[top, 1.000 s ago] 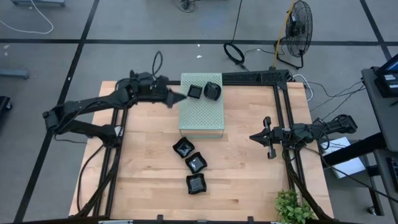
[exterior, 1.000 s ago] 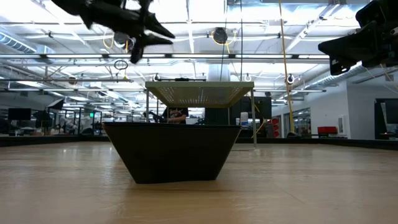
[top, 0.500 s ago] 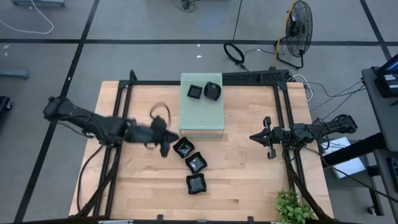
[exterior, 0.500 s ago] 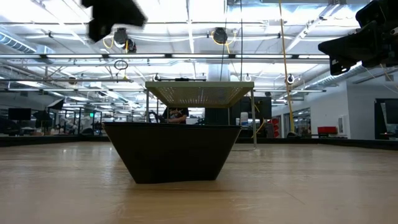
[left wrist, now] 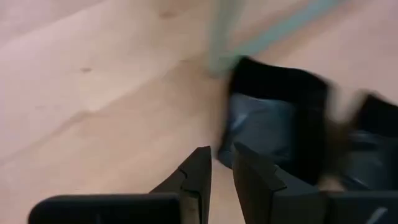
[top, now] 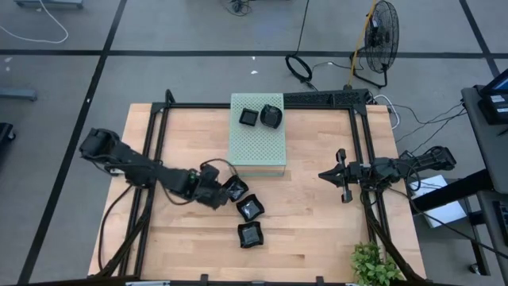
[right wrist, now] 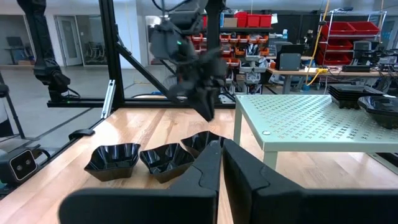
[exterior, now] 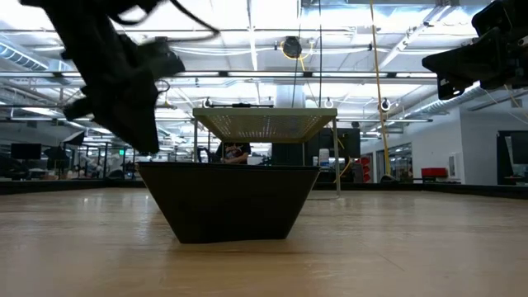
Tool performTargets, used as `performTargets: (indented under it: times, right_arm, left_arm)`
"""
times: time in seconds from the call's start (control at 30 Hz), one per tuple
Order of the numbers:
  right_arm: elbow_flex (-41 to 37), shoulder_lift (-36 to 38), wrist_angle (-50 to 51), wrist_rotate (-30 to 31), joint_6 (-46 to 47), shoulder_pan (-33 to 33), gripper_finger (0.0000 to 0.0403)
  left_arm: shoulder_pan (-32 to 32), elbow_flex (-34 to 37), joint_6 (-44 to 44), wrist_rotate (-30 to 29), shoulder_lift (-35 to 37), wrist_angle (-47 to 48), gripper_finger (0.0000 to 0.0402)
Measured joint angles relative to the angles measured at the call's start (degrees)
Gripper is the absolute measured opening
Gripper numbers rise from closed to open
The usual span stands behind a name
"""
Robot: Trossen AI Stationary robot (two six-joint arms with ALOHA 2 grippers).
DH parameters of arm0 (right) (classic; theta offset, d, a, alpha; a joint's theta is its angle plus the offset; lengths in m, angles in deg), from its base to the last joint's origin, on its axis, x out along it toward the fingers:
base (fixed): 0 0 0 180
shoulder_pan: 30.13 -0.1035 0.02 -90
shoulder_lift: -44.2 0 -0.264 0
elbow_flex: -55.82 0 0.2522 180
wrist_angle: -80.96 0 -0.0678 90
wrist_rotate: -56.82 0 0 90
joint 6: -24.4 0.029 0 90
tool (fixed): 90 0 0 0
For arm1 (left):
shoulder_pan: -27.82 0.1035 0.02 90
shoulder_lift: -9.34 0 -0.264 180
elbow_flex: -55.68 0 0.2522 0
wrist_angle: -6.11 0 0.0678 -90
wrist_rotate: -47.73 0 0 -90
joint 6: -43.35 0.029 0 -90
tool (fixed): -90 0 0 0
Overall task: Pick & Place Mini shaped plates
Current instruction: Put the black distorted square plate on the shelf
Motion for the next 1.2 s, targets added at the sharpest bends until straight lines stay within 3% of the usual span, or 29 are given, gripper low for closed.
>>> performTargets:
  times: [0.3, 0.7, 1.2]
  right_arm:
    - [0.0, 0.0, 0.0, 0.0, 0.0, 0.0, 0.0008]
    - [0.0, 0.0, 0.0, 0.0, 0.0, 0.0, 0.0007]
    - [0.0, 0.0, 0.0, 0.0, 0.0, 0.0, 0.0008]
  left_arm:
    - [8.9, 0.0, 3.9, 8.7, -2.5, -2.7, 0.0069]
    - [11.0, 0.0, 11.0, 12.9, -2.9, -4.5, 0.0156]
    - [11.0, 0.0, 10.8, 16.1, -8.5, -5.0, 0.0161]
